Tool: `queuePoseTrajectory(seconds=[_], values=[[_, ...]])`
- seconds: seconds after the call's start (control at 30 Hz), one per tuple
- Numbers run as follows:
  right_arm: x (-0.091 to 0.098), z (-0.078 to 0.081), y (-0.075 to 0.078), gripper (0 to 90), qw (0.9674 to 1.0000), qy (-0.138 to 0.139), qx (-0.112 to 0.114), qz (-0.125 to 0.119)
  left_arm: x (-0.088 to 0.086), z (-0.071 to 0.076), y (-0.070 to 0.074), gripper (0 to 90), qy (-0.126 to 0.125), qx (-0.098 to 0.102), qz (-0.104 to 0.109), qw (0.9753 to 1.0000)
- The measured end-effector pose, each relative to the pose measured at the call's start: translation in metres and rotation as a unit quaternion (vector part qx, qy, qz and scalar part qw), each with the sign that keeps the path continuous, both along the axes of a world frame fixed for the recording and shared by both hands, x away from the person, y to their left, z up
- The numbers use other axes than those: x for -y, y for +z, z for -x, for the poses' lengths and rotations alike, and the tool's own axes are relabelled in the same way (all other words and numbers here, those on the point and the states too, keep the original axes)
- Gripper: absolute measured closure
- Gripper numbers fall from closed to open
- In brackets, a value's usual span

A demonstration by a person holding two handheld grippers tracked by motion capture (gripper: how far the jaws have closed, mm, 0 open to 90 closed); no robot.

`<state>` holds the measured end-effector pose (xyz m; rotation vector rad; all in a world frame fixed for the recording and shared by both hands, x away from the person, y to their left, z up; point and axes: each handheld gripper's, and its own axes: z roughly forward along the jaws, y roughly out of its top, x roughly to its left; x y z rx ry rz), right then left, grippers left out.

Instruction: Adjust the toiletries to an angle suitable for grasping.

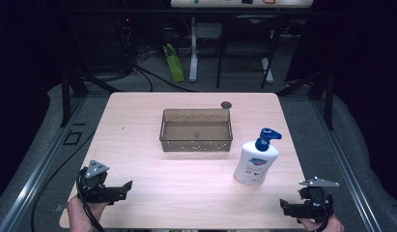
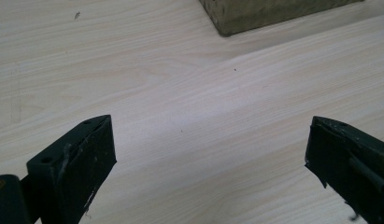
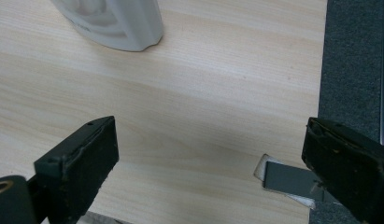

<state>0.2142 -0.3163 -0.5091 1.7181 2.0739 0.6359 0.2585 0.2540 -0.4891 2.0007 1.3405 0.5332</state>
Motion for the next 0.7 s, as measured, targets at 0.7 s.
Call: queuePoseTrajectory(seconds=[0.7], values=[[-0.029,-0.007,0.010,23.2,0.9977,0.033,0.059,0.010,0.005,-0.006,-0.006,0.1,-0.010,0.000,-0.021,0.9997]])
